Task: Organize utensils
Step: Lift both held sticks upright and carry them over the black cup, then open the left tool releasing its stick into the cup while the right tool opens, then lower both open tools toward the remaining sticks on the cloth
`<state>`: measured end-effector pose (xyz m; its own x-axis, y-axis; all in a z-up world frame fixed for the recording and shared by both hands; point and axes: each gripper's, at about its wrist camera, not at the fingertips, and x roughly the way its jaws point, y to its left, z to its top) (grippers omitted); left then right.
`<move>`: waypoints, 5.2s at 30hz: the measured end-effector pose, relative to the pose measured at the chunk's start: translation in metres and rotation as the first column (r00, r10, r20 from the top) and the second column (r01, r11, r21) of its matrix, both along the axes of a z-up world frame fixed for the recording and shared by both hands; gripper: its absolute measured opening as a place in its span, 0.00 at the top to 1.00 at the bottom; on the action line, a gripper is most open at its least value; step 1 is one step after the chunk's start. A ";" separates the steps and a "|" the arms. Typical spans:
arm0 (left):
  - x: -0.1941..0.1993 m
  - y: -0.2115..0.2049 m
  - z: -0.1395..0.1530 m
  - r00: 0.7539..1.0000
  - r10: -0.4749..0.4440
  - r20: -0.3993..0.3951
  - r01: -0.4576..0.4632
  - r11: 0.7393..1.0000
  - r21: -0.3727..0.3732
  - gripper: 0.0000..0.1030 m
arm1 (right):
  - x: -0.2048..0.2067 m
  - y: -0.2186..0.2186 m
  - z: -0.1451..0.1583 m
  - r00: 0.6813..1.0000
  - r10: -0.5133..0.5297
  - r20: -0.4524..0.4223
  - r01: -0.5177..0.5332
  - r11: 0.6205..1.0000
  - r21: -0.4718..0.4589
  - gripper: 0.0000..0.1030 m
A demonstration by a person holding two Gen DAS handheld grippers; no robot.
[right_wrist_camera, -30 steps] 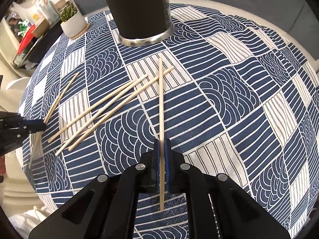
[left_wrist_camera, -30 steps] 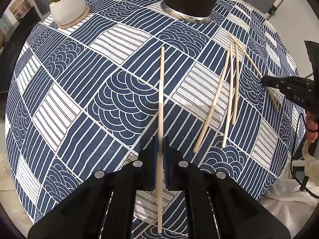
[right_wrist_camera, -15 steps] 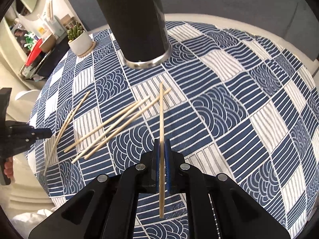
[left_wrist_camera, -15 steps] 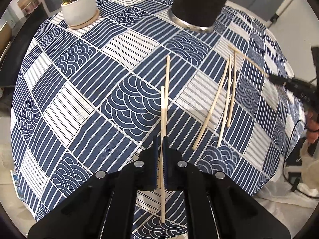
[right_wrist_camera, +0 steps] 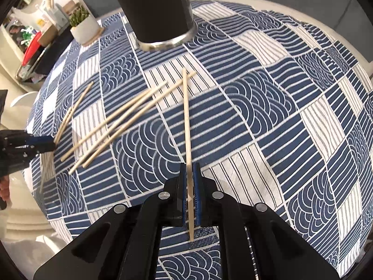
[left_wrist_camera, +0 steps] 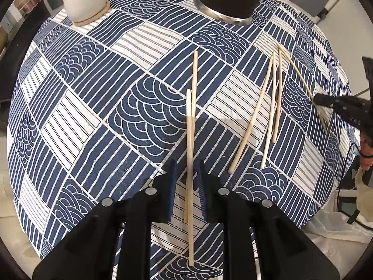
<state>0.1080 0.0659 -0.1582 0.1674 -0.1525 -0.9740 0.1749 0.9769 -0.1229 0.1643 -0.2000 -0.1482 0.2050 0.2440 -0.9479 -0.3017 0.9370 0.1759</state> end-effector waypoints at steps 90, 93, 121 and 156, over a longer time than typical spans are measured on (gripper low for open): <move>0.226 -0.047 0.221 0.753 0.089 0.652 0.174 0.929 -0.328 0.95 | 0.173 0.040 0.216 0.796 -0.068 0.601 -0.189 0.916 0.353 0.95; 0.235 -0.053 0.213 0.752 0.090 0.653 0.198 0.914 -0.354 0.95 | 0.186 0.047 0.215 0.766 -0.111 0.633 -0.204 0.891 0.404 0.95; 0.184 -0.015 0.175 0.794 0.115 0.596 0.068 0.959 -0.275 0.16 | 0.169 0.036 0.171 0.842 -0.146 0.519 -0.072 0.924 0.377 0.23; 0.038 0.008 0.030 0.959 0.096 0.268 -0.073 0.993 -0.094 0.06 | 0.035 0.042 0.008 0.995 -0.086 0.043 0.082 0.993 0.082 0.15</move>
